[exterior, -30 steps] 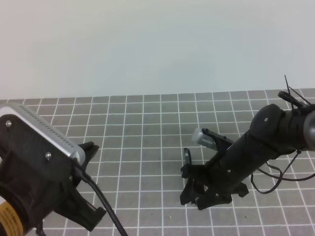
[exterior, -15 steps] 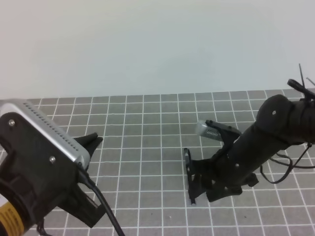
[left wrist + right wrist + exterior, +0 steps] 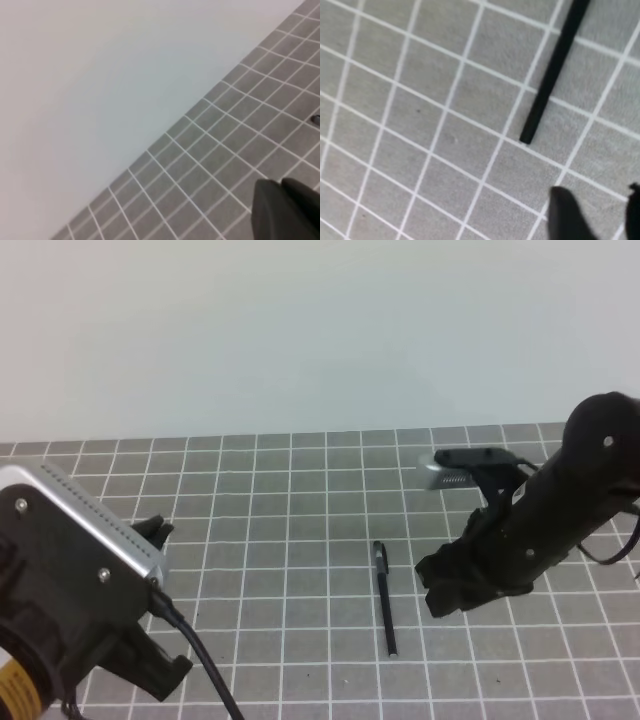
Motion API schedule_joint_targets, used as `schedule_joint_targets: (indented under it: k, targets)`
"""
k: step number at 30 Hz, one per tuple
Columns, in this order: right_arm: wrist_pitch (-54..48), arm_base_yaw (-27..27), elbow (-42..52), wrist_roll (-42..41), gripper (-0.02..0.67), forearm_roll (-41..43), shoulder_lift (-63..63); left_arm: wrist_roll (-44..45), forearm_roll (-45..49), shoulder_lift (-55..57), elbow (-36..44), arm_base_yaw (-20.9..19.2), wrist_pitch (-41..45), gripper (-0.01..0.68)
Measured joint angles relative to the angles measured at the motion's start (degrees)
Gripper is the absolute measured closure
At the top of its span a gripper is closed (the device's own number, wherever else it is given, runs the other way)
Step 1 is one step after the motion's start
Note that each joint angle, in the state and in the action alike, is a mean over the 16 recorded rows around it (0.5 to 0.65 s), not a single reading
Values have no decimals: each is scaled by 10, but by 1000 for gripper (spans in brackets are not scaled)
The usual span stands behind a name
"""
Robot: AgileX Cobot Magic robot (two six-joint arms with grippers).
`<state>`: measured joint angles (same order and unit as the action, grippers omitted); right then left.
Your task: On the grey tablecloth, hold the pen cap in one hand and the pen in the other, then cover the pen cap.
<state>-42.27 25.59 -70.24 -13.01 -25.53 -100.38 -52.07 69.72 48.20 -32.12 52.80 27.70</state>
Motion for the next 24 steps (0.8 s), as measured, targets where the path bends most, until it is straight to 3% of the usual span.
schedule_joint_targets:
  k: [12,24]
  targets:
    - [-2,0,19,-29,611,27,123,-40,28,-29,18,0,-21,674]
    - [65,0,172,-34,644,73,336,-62,51,-77,19,1,-11,674]
